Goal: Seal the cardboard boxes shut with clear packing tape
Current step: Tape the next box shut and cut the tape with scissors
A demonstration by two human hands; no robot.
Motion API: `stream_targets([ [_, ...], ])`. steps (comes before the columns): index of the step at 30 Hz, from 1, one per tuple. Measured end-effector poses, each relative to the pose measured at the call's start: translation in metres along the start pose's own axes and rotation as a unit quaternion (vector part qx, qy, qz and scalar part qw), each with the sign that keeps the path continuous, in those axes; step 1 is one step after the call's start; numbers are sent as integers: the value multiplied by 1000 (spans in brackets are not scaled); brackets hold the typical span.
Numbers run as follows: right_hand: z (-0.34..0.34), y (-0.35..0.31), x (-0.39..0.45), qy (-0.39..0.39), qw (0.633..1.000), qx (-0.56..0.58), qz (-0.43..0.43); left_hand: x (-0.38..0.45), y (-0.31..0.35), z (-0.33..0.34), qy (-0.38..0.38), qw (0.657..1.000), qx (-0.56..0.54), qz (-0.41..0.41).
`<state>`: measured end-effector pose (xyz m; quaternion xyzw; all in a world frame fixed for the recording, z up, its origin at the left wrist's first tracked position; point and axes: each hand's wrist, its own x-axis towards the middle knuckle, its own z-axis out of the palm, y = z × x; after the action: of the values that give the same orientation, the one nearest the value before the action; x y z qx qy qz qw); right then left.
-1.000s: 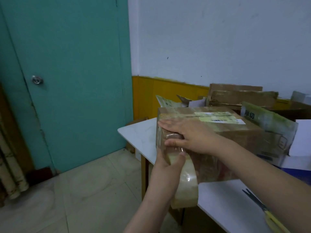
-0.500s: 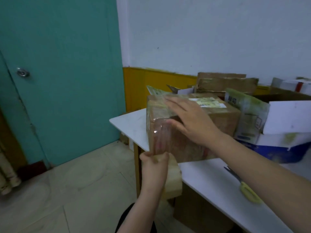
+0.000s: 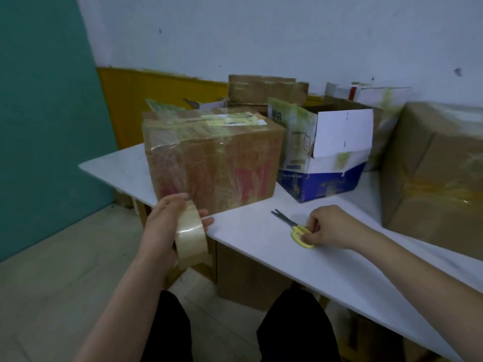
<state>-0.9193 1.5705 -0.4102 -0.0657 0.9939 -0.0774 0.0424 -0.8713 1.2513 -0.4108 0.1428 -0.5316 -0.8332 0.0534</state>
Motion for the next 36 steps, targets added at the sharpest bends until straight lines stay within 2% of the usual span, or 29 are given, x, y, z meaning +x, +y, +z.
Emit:
stream_targets([
  [2,-8,-10,-2,-6,1000,2,-12,-1,0,0,-6,1000,-5,-2],
  [6,-34,-44,-5,-49,978,181,-87,-2,1,-5,-26,1000,-3,-2],
  [8,-49,-66,0,-69,960,227,-150,-3,1,-6,-27,1000,-4,-7],
  [12,-76,-105,20,-101,954,133,-251,-2,0,-8,-36,999,-10,-2],
  [18,-106,-153,55,-238,942,41,-232,3,-1,-15,-53,999,4,-2],
  [21,-115,-168,66,-276,934,11,-228,4,0,-17,-67,998,8,-5],
  [25,-118,-179,74,-270,932,15,-241,4,3,-20,-81,997,9,-16],
  [30,-105,-180,77,-219,941,53,-253,2,6,-19,-96,995,37,-20],
  [36,-96,-187,72,-187,948,33,-255,-3,6,-15,-93,994,57,-10],
])
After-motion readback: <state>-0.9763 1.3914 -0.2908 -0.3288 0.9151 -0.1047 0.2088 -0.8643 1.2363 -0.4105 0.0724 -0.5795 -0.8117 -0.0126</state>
